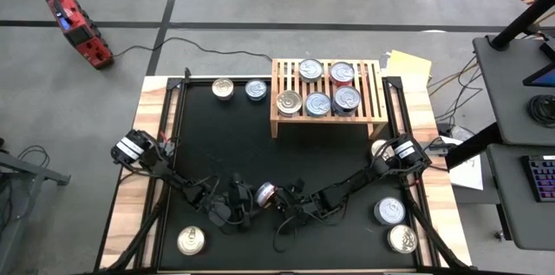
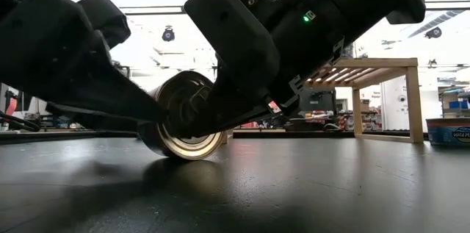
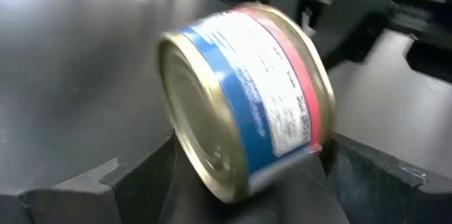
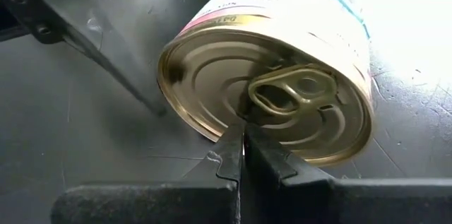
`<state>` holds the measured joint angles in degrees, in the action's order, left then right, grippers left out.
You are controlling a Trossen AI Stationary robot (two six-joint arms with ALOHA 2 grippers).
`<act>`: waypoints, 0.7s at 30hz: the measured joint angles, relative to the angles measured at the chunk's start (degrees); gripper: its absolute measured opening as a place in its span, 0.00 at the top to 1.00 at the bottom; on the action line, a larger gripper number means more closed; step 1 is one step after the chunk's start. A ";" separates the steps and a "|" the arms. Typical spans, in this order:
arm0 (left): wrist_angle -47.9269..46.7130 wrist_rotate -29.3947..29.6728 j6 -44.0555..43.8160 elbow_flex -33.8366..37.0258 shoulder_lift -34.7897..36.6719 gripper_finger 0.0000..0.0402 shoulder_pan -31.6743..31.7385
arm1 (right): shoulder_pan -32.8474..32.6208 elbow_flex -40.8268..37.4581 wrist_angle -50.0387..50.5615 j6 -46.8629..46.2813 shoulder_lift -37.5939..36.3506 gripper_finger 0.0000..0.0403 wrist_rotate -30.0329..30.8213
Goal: Stack canned seafood by type on shelf
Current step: Stack the blue-pink tuna can on top of the blue-pink tuna can on the shelf
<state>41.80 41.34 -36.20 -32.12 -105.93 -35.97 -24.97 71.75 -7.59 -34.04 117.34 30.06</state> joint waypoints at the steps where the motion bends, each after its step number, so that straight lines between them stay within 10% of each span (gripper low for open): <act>1: 0.03 1.02 -0.01 0.00 0.00 0.19 0.00 | 0.00 0.00 0.00 0.00 0.00 0.98 0.03; 21: 7.67 5.30 12.50 0.00 -1.92 0.20 0.44 | 0.26 0.02 -0.40 -0.03 0.00 0.98 0.11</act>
<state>49.47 46.64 -23.70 -32.12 -107.85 -35.53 -24.71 71.77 -7.99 -34.06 117.34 30.17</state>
